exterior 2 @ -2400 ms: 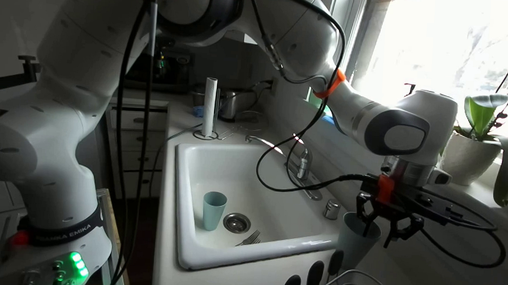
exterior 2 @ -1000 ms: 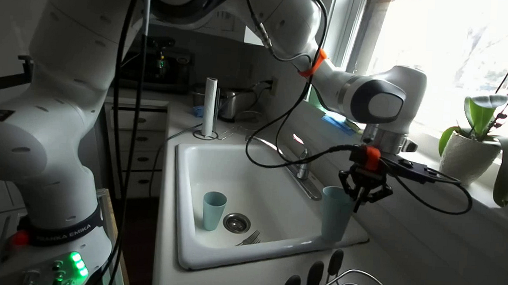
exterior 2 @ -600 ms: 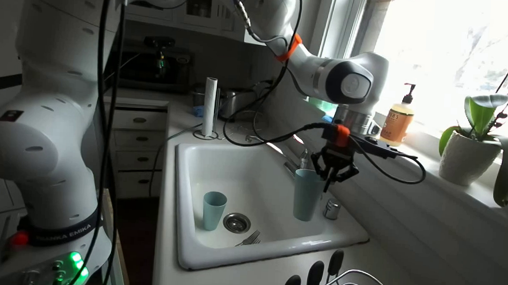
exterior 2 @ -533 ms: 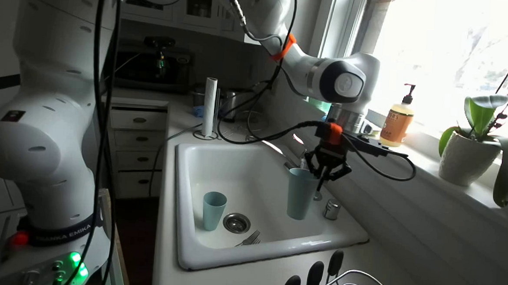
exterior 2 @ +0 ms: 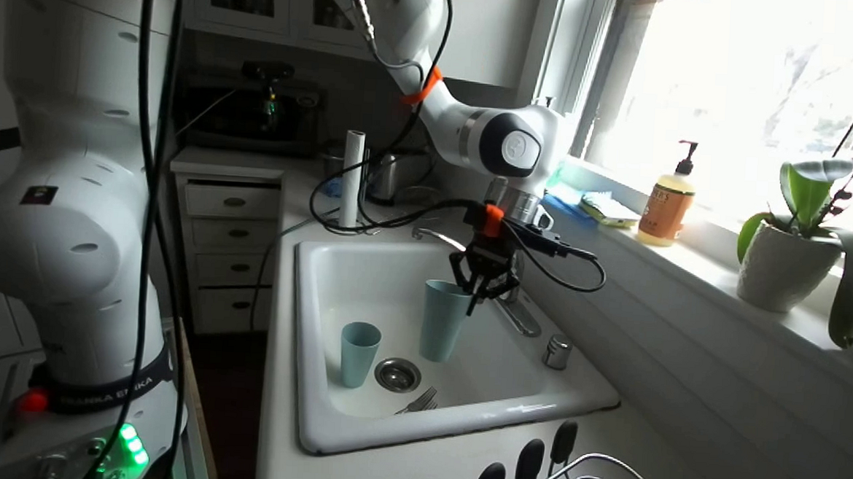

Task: Move the faucet head to the left, pick up the cup on the right and pour its contents into the cup in the sink

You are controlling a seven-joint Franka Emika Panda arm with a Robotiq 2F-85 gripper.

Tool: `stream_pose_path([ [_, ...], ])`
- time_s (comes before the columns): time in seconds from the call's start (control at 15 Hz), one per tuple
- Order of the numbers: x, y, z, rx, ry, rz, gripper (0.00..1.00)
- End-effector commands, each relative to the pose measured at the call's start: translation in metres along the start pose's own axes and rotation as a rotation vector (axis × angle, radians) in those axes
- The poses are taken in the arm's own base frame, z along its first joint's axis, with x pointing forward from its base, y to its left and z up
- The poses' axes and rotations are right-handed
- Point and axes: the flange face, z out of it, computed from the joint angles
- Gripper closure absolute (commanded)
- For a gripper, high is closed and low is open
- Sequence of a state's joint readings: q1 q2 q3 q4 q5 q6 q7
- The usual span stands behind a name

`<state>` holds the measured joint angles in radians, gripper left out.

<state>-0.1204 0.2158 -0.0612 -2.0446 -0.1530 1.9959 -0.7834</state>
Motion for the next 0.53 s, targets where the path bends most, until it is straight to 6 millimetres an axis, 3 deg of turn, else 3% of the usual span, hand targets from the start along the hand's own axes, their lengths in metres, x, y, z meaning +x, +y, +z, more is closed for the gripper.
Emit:
stream_pose_path([
  [0.0, 0.0042, -0.0081, 0.0036, 0.006, -0.009, -0.007, 0.99],
  [0.07, 0.0070, -0.0128, 0.0065, 0.010, -0.014, -0.015, 0.95],
  [0.47, 0.0051, -0.0091, 0.0077, 0.012, -0.014, -0.007, 0.95],
])
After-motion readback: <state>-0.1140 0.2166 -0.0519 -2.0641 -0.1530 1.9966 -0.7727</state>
